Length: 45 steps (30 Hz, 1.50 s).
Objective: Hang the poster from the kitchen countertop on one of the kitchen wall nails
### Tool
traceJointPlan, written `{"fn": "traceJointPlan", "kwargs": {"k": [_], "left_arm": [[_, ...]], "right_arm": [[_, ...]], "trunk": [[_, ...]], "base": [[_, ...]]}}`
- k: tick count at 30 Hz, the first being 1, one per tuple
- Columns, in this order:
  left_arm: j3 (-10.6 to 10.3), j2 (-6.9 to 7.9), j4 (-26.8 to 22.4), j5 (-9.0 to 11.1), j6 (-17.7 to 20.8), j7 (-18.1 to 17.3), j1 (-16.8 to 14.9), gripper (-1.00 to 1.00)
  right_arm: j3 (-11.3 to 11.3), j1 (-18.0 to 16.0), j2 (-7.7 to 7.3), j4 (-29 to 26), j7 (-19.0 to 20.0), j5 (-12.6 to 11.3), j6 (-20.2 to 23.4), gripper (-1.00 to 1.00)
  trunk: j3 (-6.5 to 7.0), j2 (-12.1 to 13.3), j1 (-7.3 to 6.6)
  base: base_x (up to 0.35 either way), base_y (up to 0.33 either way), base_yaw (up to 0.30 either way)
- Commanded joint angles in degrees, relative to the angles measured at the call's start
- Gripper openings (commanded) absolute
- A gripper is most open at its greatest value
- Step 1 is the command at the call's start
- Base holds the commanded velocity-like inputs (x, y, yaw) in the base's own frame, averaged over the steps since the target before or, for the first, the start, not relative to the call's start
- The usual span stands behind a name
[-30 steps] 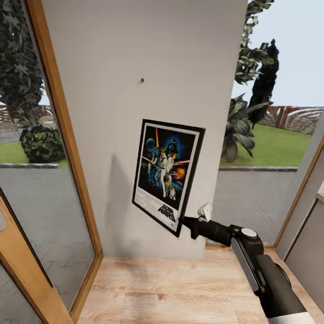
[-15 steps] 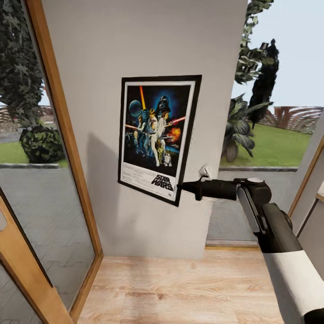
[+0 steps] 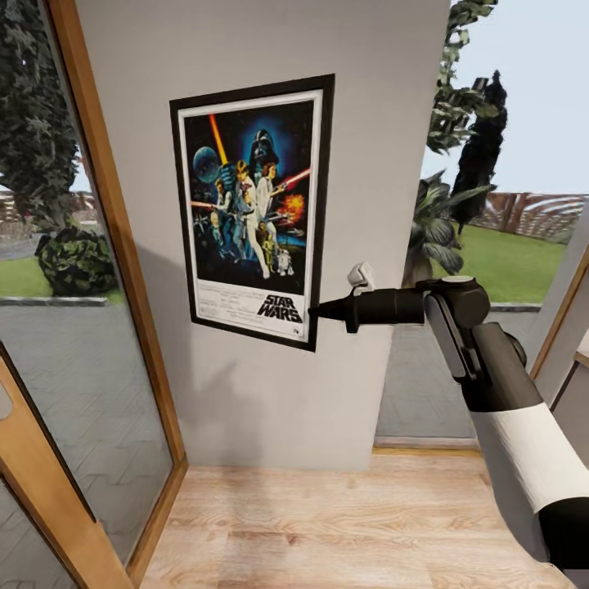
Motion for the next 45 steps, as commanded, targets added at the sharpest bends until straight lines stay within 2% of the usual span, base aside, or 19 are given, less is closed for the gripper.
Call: {"fn": "traceJointPlan", "kwargs": {"k": [1,17,20,28,45], "left_arm": [[0.29,-0.04,-0.05,-0.22,-0.09,-0.39,0.03,1.00],[0.29,-0.04,-0.04,-0.22,-0.07,-0.42,0.03,1.00],[0.29,-0.04,-0.06,-0.22,-0.07,-0.41,0.03,1.00],[0.29,-0.04,-0.11,-0.22,-0.07,-0.39,0.03,1.00],[0.29,-0.04,-0.13,-0.20,-0.08,-0.38,0.03,1.00]], "right_arm": [[0.10,-0.14,-0.05,0.01,-0.16,-0.44,0.59,-1.00],[0.19,-1.34,-0.23,-0.11,-0.06,-0.50,0.98,-1.00],[0.19,-1.34,-0.62,-0.12,0.01,-0.52,0.95,-1.00],[0.11,-1.34,-1.47,-0.05,3.54,-0.45,0.74,-1.00],[-0.12,-1.34,-1.74,-0.04,3.97,-0.51,0.54,-1.00]], "trunk": [[-0.01,-0.03,0.02],[-0.01,-0.03,0.02],[-0.01,-0.03,0.02],[-0.01,-0.03,0.02],[-0.01,-0.03,0.02]], "base": [[0.000,0.000,0.000],[0.000,0.000,0.000],[0.000,0.000,0.000],[0.000,0.000,0.000],[0.000,0.000,0.000]]}}
